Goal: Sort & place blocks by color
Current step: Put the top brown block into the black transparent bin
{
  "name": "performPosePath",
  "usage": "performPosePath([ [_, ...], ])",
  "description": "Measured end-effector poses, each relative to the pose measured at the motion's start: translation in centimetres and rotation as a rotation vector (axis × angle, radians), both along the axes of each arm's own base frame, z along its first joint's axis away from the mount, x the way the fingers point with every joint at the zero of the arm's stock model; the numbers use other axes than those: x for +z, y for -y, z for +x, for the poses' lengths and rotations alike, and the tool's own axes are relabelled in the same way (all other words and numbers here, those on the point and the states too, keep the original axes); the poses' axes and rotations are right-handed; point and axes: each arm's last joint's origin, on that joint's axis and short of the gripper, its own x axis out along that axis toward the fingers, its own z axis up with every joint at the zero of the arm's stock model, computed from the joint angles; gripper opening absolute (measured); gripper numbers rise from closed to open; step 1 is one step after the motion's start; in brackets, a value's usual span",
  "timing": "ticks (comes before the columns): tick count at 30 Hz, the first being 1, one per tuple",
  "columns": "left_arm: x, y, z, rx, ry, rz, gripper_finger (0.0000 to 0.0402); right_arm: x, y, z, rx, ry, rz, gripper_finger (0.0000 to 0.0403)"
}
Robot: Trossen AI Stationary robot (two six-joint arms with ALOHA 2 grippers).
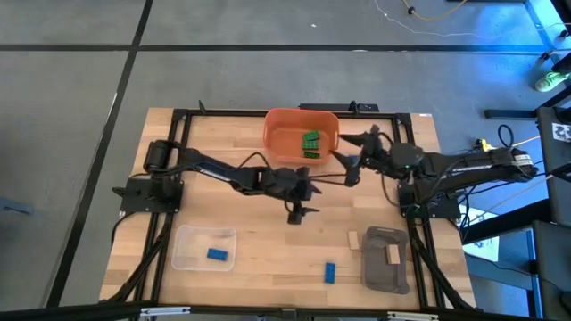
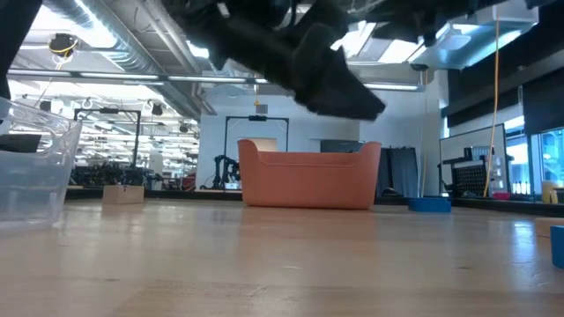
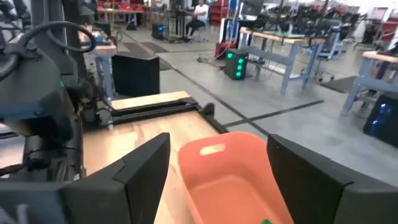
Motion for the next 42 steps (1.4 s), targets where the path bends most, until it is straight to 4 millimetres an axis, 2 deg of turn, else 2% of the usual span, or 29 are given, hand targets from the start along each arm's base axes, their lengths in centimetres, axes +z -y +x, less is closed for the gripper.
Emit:
performPosePath([
  [6, 4.5, 0.7, -2.0, 0.028, 0.097, 0.036, 0.0272, -1.0, -0.6, 4.0, 0.084, -0.143, 0.068, 0.0271],
  [11, 6.2, 0.7, -2.5, 0.048, 0.165, 0.039, 0.0272, 0.7, -0.9, 6.1, 0.094, -0.224, 0.04, 0.0271],
  [16, 6.6, 0.9, -2.5, 0.051, 0.192, 0.037, 0.0272, 1.8, -1.1, 6.4, 0.114, -0.216, 0.002, 0.0271],
  [21, 7.2, 1.7, -1.9, 0.022, 0.301, 0.011, 0.0272, 2.7, -0.8, 6.6, 0.027, -0.121, -0.033, 0.0271],
  [27, 5.3, 3.5, 0.3, -0.043, 0.27, -0.024, 0.0273, 4.2, 1.4, 7.0, 0.023, 0.058, -0.015, 0.0271],
  [31, 3.5, 3.8, 1.8, -0.089, 0.173, -0.034, 0.0273, 5.0, 2.3, 6.9, 0.014, 0.13, -0.029, 0.0271],
  [33, 3.5, 3.8, 1.8, -0.087, 0.151, -0.031, 0.0273, 5.5, 2.6, 6.3, 0.001, 0.132, -0.073, 0.0271],
  [39, 5.9, 3.0, 0.0, -0.068, 0.133, -0.015, 0.0272, 8.0, 2.8, 2.8, -0.061, 0.173, -0.148, 0.0271],
  [42, 7.9, 2.2, -2.2, -0.012, 0.186, 0.019, 0.0271, 8.5, 2.7, 0.4, -0.073, 0.118, -0.159, 0.0271],
])
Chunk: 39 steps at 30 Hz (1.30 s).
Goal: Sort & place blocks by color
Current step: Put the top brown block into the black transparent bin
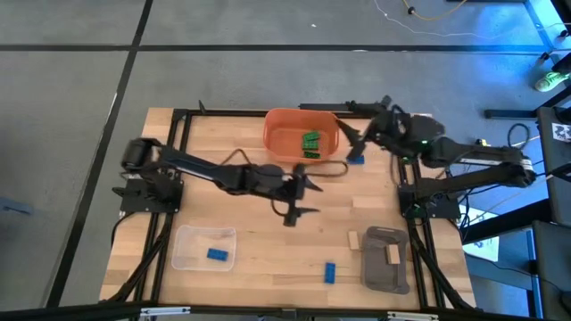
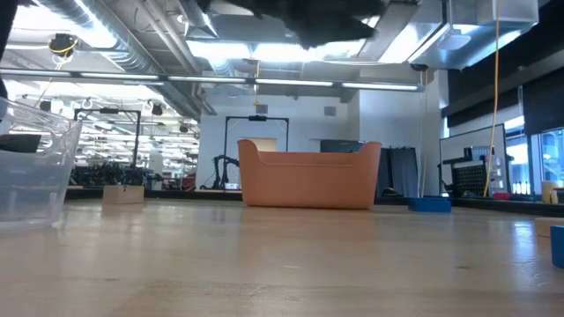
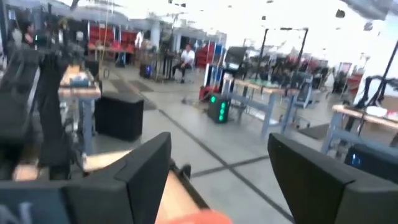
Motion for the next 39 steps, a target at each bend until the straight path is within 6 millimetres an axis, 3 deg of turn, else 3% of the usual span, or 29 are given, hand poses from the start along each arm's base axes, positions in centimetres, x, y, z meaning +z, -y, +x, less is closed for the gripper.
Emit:
performPosePath([
  [5, 1.8, -1.0, -5.0, 0.106, 0.181, 0.0, 0.0271, -0.8, -1.0, -3.5, 0.133, -0.126, 0.13, 0.0271],
  [8, 1.6, -1.4, -8.3, 0.153, 0.328, -0.02, 0.0271, -1.7, -2.1, -4.7, 0.266, -0.196, 0.269, 0.0271],
  [12, -0.1, -1.9, -11.7, 0.196, 0.43, -0.077, 0.0271, -3.1, -4.1, -4.1, 0.445, -0.316, 0.424, 0.0252],
  [15, -0.4, -2.2, -13.1, 0.209, 0.473, -0.11, 0.0271, -4.7, -5.7, -3.2, 0.486, -0.458, 0.513, 0.0216],
  [21, 0.0, -2.2, -14.2, 0.194, 0.479, -0.132, 0.0271, -8.4, -8.7, -4.1, 0.509, -0.875, 0.796, 0.0096],
  [25, 0.1, -1.9, -14.3, 0.182, 0.481, -0.132, 0.0271, -9.5, -11.3, -4.7, 0.486, -1.019, 0.903, 0.0013],
  [33, 0.0, -1.9, -14.3, 0.188, 0.478, -0.129, 0.0271, -12.2, -15.6, -4.5, 0.384, -1.197, 0.963, 0.0003],
  [39, 0.0, -1.9, -14.3, 0.188, 0.478, -0.129, 0.0271, -15.7, -16.9, -3.1, 0.208, -1.378, 0.874, 0.0002],
])
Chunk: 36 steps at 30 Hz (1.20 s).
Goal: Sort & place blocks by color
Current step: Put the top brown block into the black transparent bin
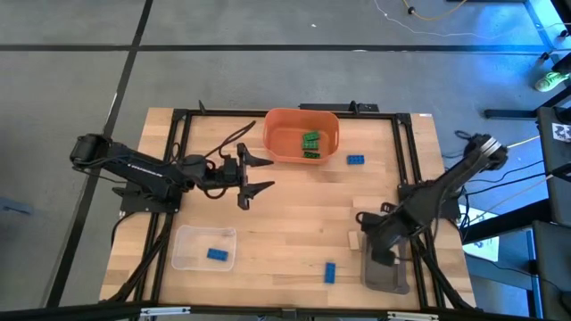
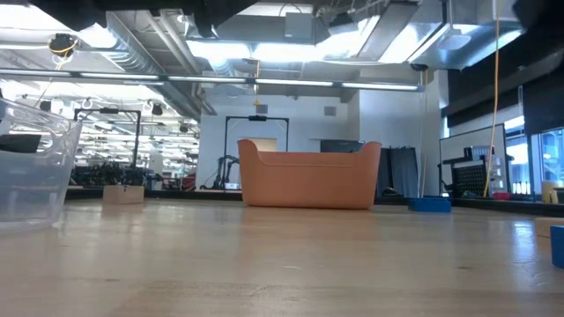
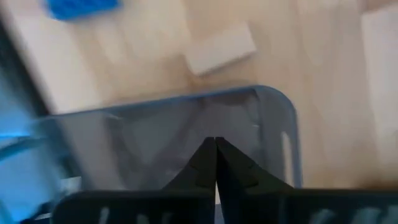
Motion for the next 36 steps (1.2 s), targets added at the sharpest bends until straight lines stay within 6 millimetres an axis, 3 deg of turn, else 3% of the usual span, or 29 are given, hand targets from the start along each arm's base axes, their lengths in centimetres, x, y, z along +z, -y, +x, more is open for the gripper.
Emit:
performPosePath([
  [7, 0.0, 0.0, 0.0, 0.0, 0.0, 0.0, 0.0271, -3.1, 0.0, 1.5, -0.014, -0.135, -0.139, 0.0001],
  [12, 0.0, 0.0, 0.0, 0.0, -0.001, 0.001, 0.0271, -4.2, 0.3, 2.4, 0.009, -0.151, -0.194, 0.0001],
  [27, 0.0, 0.0, 0.0, 0.0, -0.004, 0.001, 0.0271, -4.2, 1.5, 4.0, 0.034, -0.07, -0.184, 0.0001],
  [36, 0.2, -0.2, -0.8, 0.032, -0.071, -0.001, 0.0271, -2.2, 1.7, 2.0, 0.025, -0.093, -0.162, 0.0],
])
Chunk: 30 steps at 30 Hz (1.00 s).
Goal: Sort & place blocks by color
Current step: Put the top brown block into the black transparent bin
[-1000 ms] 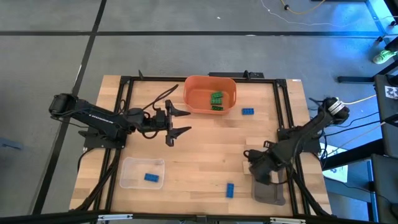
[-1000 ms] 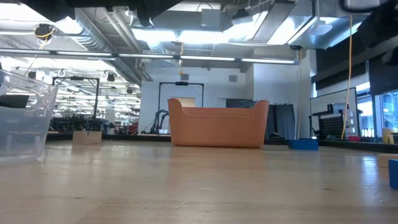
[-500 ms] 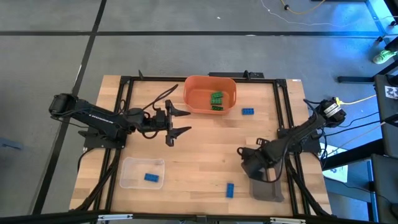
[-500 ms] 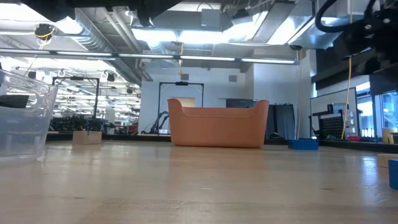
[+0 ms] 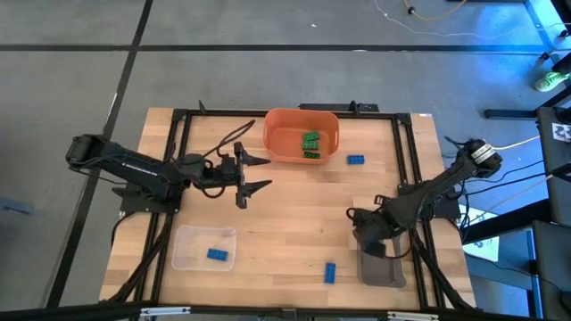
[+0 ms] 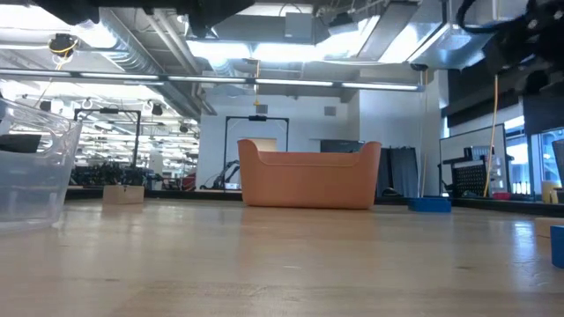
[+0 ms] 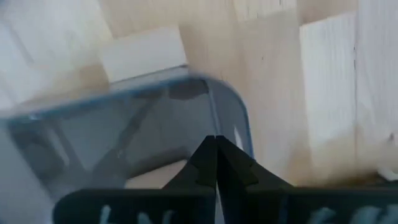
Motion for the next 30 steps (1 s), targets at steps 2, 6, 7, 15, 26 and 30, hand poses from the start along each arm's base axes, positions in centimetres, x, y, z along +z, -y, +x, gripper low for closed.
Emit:
performPosePath([
  [2, -0.2, -0.1, -0.2, 0.017, -0.038, 0.0, 0.0271, 1.1, 0.0, -0.6, 0.003, 0.052, 0.034, 0.0],
  [6, -0.3, 0.0, -0.3, -0.004, -0.059, 0.004, 0.0271, 3.5, 0.5, -1.5, 0.012, 0.209, 0.106, 0.0],
  [7, -0.3, 0.0, -0.3, -0.015, -0.062, 0.006, 0.0271, 4.1, 0.7, -1.7, 0.019, 0.265, 0.117, 0.0],
  [15, -0.7, -0.1, -0.3, -0.032, -0.107, 0.01, 0.0271, 8.0, 3.0, -0.5, 0.157, 0.691, 0.09, 0.0],
  [26, -0.9, -0.4, -0.3, -0.019, -0.123, 0.009, 0.0271, 5.5, 9.7, 3.7, 0.233, 1.019, -0.143, 0.0],
  [30, -0.9, -0.4, -0.3, -0.021, -0.123, 0.01, 0.0271, 3.6, 11.8, 4.3, 0.267, 1.241, -0.171, 0.0],
])
